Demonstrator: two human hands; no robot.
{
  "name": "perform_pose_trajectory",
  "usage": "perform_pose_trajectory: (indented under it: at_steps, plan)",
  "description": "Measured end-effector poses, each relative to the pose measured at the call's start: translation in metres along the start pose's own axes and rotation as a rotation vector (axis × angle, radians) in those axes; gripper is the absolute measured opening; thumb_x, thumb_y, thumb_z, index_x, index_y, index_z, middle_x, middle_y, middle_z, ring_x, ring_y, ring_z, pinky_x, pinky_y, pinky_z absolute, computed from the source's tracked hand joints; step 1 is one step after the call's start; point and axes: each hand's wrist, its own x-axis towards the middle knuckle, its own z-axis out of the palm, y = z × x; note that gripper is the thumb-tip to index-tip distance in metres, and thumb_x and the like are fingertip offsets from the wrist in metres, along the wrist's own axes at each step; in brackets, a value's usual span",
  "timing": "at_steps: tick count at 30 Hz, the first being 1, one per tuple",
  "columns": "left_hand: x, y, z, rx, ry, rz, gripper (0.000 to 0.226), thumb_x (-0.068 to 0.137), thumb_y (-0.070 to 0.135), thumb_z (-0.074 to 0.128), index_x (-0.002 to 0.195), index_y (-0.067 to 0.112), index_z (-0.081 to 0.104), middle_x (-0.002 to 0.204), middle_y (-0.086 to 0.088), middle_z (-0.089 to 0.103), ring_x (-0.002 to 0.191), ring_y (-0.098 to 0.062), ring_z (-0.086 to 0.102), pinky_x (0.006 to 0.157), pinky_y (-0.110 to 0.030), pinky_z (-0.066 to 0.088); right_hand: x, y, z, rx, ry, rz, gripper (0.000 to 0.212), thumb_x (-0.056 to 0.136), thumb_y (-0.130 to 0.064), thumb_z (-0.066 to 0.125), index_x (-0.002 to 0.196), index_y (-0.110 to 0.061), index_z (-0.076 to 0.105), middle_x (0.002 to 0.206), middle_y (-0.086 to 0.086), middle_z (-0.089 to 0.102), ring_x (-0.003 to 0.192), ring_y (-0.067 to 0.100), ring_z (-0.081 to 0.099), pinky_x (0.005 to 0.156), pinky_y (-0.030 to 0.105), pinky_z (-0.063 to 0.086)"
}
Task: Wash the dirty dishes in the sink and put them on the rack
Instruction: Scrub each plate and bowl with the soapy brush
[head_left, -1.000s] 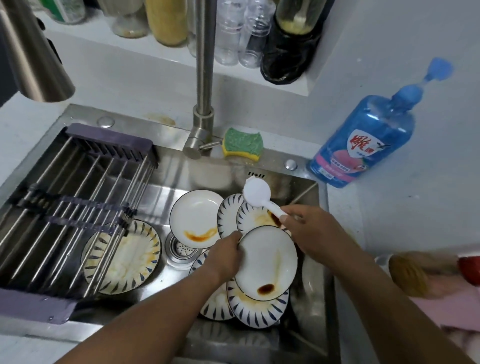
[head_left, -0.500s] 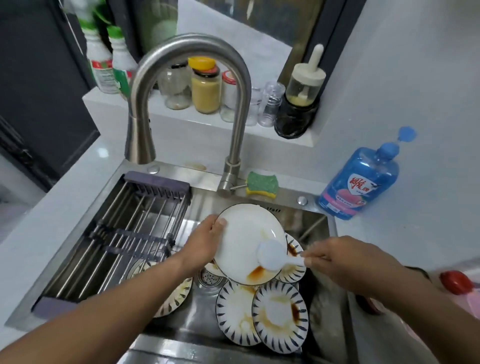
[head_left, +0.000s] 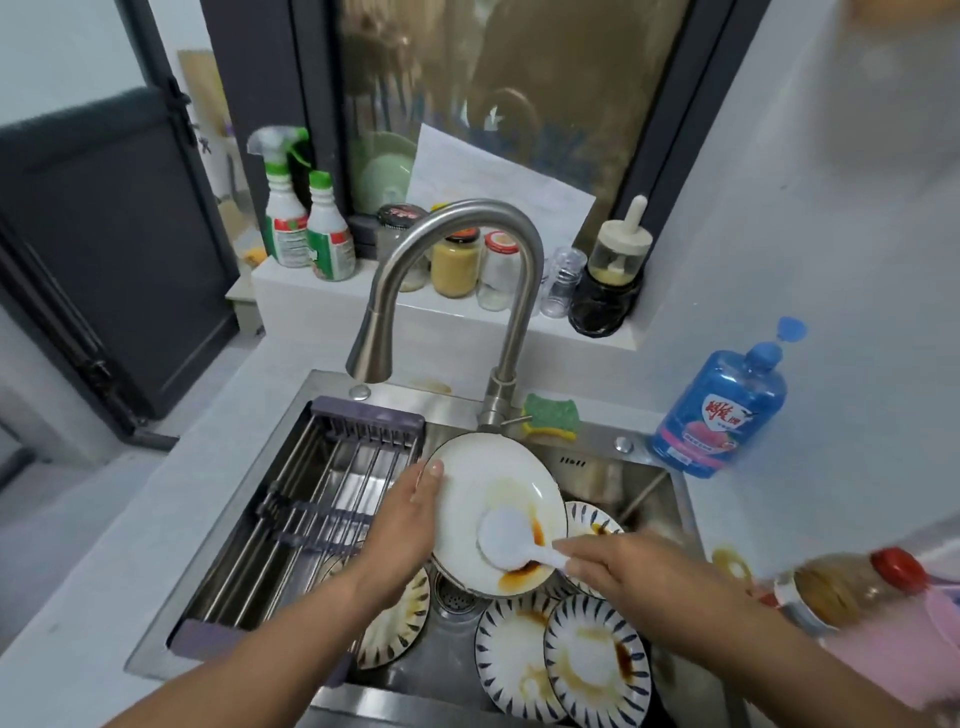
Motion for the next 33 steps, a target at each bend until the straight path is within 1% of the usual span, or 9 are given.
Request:
perform_pose_trajectory:
  at_steps: [4, 7, 13, 19, 22, 24, 26, 29, 33]
  plan:
    - [-0.006, -0.002, -0.003, -0.066, 0.066, -0.012, 0.023, 0.109, 0.042, 0.035, 0.110, 0.033, 0.056, 0.105, 0.012, 0.063, 0.097, -0.006, 0.062, 0.069, -0.028, 0.050, -0.015, 0.000, -0.002, -0.099, 0.011, 0.044, 0.030, 0.105, -0.054, 0.037, 0.134, -0.060, 0.045, 0.094, -0.015, 0.066, 0.084, 0.007, 0.062, 0.079, 0.036, 0.056]
    - [-0.010, -0.005, 0.002, -0.043, 0.069, 0.040, 0.027, 0.108, 0.043, 0.037, 0.112, 0.029, 0.060, 0.109, 0.007, 0.067, 0.104, -0.013, 0.064, 0.078, -0.029, 0.052, -0.010, 0.007, -0.008, -0.143, 0.118, 0.136, 0.030, 0.106, -0.054, 0.034, 0.131, -0.050, 0.051, 0.106, -0.007, 0.070, 0.091, 0.016, 0.065, 0.081, 0.038, 0.056]
    - [-0.024, -0.003, 0.023, -0.022, -0.030, 0.077, 0.033, 0.108, 0.044, 0.035, 0.116, 0.028, 0.063, 0.108, 0.008, 0.068, 0.097, -0.001, 0.065, 0.071, -0.014, 0.050, 0.005, -0.014, -0.007, 0.135, 0.183, 0.095, 0.029, 0.102, -0.059, 0.038, 0.129, -0.065, 0.049, 0.111, -0.016, 0.070, 0.099, 0.013, 0.066, 0.088, 0.045, 0.056]
    - [-0.032, 0.003, 0.027, -0.070, 0.003, 0.063, 0.025, 0.110, 0.039, 0.033, 0.115, 0.029, 0.056, 0.101, 0.018, 0.060, 0.086, 0.014, 0.058, 0.064, 0.002, 0.041, -0.028, -0.011, -0.001, -0.025, 0.048, 0.025, 0.036, 0.102, -0.061, 0.038, 0.138, -0.061, 0.044, 0.084, -0.024, 0.058, 0.079, 0.000, 0.056, 0.075, 0.031, 0.052]
    - [-0.027, -0.006, 0.023, -0.104, 0.022, 0.089, 0.030, 0.108, 0.044, 0.038, 0.115, 0.028, 0.062, 0.105, 0.008, 0.070, 0.095, 0.004, 0.066, 0.078, -0.013, 0.049, -0.046, 0.000, -0.003, -0.117, -0.013, 0.050, 0.033, 0.104, -0.060, 0.036, 0.135, -0.062, 0.045, 0.096, -0.020, 0.062, 0.086, 0.005, 0.058, 0.073, 0.031, 0.050]
    - [-0.027, -0.007, 0.021, -0.118, 0.016, 0.096, 0.030, 0.107, 0.045, 0.040, 0.114, 0.029, 0.065, 0.104, 0.009, 0.072, 0.098, -0.007, 0.069, 0.077, -0.020, 0.051, -0.051, 0.011, -0.006, -0.174, 0.022, 0.096, 0.032, 0.104, -0.059, 0.033, 0.135, -0.063, 0.043, 0.108, -0.017, 0.065, 0.088, 0.008, 0.057, 0.070, 0.030, 0.048]
    - [-0.033, -0.003, 0.022, -0.106, -0.006, 0.103, 0.029, 0.107, 0.043, 0.040, 0.110, 0.029, 0.065, 0.098, 0.012, 0.072, 0.093, -0.005, 0.068, 0.071, -0.013, 0.049, -0.052, 0.017, -0.010, -0.173, 0.088, 0.155, 0.033, 0.105, -0.058, 0.032, 0.137, -0.064, 0.041, 0.112, -0.014, 0.067, 0.090, 0.010, 0.059, 0.071, 0.030, 0.049]
    - [-0.046, 0.000, 0.030, -0.083, -0.051, 0.082, 0.024, 0.109, 0.036, 0.040, 0.097, 0.034, 0.060, 0.084, 0.018, 0.065, 0.080, 0.015, 0.061, 0.063, -0.001, 0.043, -0.045, 0.015, -0.014, -0.088, 0.192, 0.184, 0.034, 0.106, -0.055, 0.034, 0.138, -0.063, 0.042, 0.113, -0.012, 0.069, 0.096, 0.014, 0.064, 0.082, 0.037, 0.056]
    - [-0.056, -0.009, 0.041, -0.146, -0.093, 0.044, 0.027, 0.108, 0.038, 0.039, 0.102, 0.034, 0.065, 0.090, 0.021, 0.073, 0.087, 0.006, 0.067, 0.069, -0.006, 0.049, -0.032, -0.008, -0.009, 0.021, 0.186, 0.133, 0.034, 0.105, -0.054, 0.038, 0.137, -0.059, 0.046, 0.113, -0.008, 0.070, 0.097, 0.017, 0.065, 0.087, 0.044, 0.056]
